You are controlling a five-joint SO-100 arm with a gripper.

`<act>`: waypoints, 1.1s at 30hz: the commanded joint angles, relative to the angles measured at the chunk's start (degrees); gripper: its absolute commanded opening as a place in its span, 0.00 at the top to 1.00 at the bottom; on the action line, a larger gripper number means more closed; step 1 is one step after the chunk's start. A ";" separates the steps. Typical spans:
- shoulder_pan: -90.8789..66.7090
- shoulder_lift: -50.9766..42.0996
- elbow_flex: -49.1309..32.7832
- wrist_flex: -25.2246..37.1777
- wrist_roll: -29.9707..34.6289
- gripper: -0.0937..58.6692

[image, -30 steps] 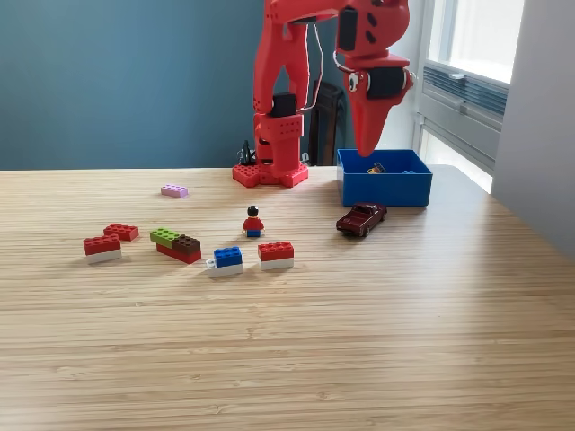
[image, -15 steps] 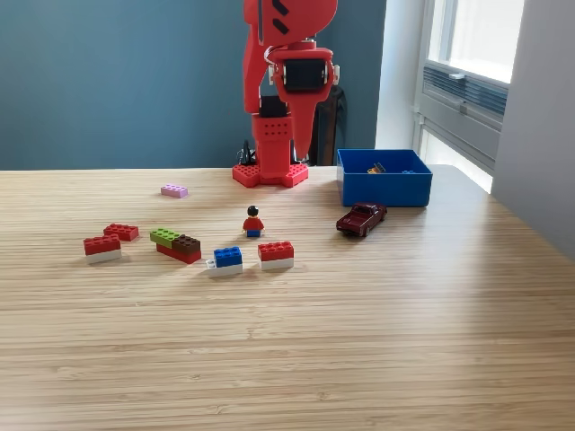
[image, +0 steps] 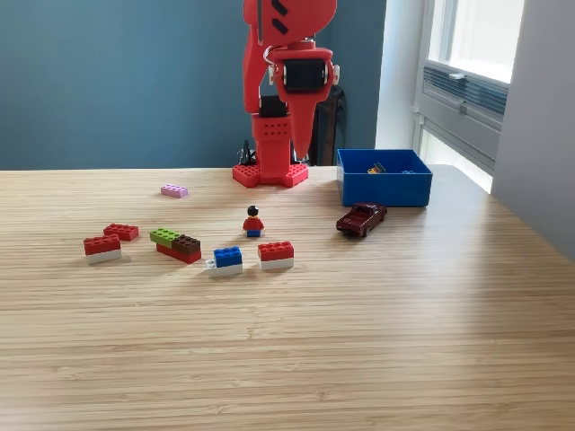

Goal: Grasp a lego block and put it in the bin.

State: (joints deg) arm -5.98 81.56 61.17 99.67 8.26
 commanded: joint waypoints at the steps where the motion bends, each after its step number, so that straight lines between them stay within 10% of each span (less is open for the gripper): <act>1: 3.87 0.97 -3.34 -0.70 -1.58 1.00; 33: 40.43 0.88 19.34 -28.39 -23.55 1.00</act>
State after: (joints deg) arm 32.52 81.47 80.07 73.04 -14.33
